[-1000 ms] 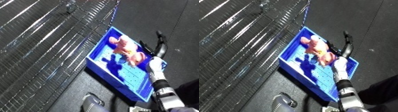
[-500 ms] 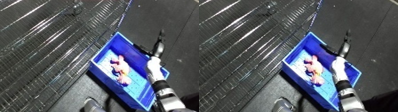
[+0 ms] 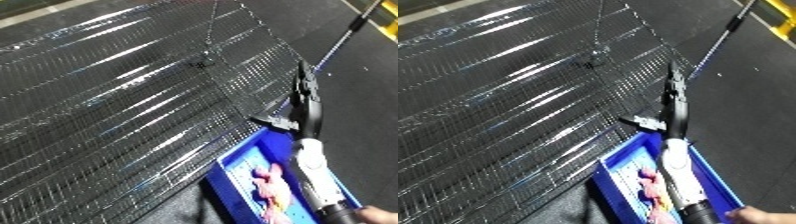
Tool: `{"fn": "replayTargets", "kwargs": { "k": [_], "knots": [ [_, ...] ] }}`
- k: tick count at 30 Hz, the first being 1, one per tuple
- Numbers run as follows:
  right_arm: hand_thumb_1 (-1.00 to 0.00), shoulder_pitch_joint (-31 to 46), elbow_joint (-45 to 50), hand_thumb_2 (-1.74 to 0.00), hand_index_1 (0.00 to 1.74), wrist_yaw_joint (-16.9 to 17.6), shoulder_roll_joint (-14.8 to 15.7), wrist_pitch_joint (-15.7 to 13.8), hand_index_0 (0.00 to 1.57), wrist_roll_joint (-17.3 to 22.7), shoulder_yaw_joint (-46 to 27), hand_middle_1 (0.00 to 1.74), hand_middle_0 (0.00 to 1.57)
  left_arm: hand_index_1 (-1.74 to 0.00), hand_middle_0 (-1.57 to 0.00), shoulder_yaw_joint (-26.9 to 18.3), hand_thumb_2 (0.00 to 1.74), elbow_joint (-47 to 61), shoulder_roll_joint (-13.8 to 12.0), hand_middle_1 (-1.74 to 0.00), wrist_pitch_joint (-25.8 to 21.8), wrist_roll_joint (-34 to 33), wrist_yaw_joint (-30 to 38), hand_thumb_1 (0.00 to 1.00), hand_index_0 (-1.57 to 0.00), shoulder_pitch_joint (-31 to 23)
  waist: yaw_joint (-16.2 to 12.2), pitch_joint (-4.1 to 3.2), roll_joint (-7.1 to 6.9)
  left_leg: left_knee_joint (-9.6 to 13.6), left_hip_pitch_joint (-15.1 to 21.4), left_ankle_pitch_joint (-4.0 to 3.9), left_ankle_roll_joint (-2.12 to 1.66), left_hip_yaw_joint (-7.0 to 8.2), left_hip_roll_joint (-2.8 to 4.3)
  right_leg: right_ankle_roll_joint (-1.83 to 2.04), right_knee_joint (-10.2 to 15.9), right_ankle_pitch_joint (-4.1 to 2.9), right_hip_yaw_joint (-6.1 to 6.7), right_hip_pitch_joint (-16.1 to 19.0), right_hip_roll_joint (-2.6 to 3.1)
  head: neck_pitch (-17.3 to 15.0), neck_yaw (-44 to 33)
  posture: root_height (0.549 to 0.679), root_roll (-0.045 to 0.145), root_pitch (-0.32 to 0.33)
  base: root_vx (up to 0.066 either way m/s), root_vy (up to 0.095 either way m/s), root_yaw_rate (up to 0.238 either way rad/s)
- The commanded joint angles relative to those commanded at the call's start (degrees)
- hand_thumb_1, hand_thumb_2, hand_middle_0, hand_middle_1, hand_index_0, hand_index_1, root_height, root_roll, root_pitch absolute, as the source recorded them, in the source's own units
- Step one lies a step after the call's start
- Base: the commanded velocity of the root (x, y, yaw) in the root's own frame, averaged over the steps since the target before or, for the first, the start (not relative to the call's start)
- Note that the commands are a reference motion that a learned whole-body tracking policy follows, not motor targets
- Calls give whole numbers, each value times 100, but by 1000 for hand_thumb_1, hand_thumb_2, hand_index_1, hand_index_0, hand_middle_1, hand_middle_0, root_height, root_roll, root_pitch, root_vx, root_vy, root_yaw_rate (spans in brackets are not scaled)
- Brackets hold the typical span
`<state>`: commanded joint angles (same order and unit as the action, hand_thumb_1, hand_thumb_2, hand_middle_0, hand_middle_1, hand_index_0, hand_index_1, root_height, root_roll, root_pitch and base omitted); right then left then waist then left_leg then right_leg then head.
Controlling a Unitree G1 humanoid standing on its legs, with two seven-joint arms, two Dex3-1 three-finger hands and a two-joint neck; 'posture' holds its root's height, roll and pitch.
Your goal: Pick up the object and place it into the box
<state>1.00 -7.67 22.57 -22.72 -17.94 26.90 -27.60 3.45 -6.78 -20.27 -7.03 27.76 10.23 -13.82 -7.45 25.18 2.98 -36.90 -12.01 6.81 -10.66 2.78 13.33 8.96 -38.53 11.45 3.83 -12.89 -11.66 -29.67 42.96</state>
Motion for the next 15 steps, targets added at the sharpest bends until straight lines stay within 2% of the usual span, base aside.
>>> {"fn": "replayTargets", "kwargs": {
  "k": [8, 15],
  "knots": [
    [0, -252, 146, 0, 0, -173, 107, 63, 0, 91, 451, 0, 0, -1740, -1570, 2, 1740, 54, 13, -1740, 81, -4, -13, 1000, -1570, -9, 246, 8, -61, 67, -55, -63, 6, -97, -22, 0, -45, 50, -64, 17, -2, 254, -981, 635, 49, -225, 1, -1, 103],
    [0, -373, 196, 0, 0, -475, 209, 200, 0, 196, 1041, 0, 0, -1740, -1570, -54, 1740, 114, 38, -1740, 116, -59, 2, 1000, -1570, -33, 477, 26, -127, 128, -85, -98, 15, -187, -61, -2, -73, 84, -122, 18, -18, 395, -1899, 635, 46, -221, 15, 3, 73]
  ]
}}
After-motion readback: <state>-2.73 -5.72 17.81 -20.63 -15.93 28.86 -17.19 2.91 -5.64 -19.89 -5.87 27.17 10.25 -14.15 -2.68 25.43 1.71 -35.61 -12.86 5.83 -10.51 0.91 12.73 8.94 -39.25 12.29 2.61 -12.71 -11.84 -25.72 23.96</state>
